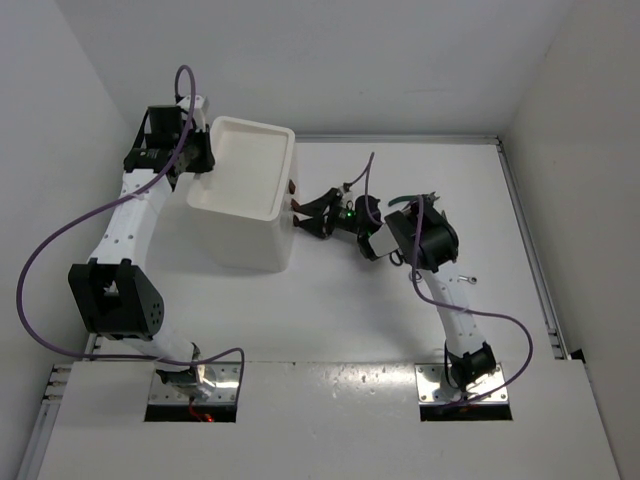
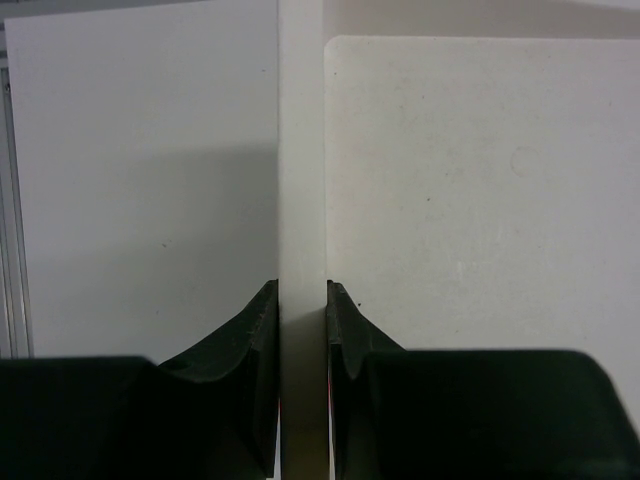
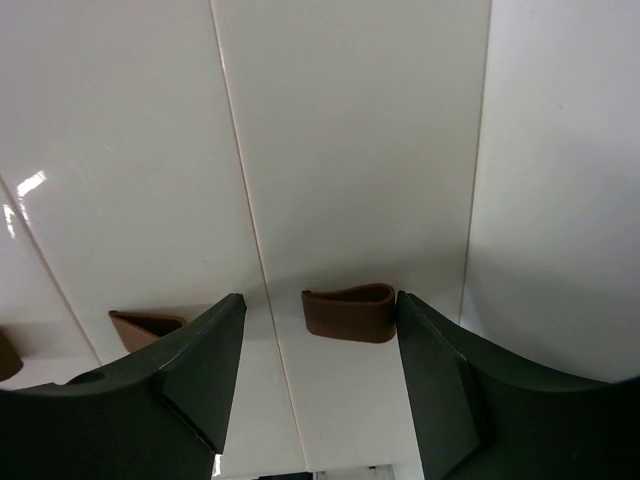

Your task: Sort the tools into containers

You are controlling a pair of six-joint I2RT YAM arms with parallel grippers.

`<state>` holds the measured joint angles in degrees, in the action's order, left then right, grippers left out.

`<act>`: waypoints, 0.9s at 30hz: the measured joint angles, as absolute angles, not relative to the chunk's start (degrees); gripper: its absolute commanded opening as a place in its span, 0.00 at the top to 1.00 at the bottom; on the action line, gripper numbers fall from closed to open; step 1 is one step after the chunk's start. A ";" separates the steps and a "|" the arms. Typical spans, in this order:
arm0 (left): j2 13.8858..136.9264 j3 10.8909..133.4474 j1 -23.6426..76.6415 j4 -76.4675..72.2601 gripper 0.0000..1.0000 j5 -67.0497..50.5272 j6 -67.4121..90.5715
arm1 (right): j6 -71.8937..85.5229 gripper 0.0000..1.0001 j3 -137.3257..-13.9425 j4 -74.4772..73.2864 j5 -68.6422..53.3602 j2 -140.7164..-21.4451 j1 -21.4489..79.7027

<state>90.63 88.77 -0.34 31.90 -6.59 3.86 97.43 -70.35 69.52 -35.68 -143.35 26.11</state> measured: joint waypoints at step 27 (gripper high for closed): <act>90.65 87.83 -2.00 29.78 1.00 -8.60 3.77 | 106.26 1.00 -65.58 80.29 -35.11 -145.08 25.74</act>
<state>90.65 87.83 -2.00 29.78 -8.60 3.77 106.26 -65.58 80.29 -35.11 -145.08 25.74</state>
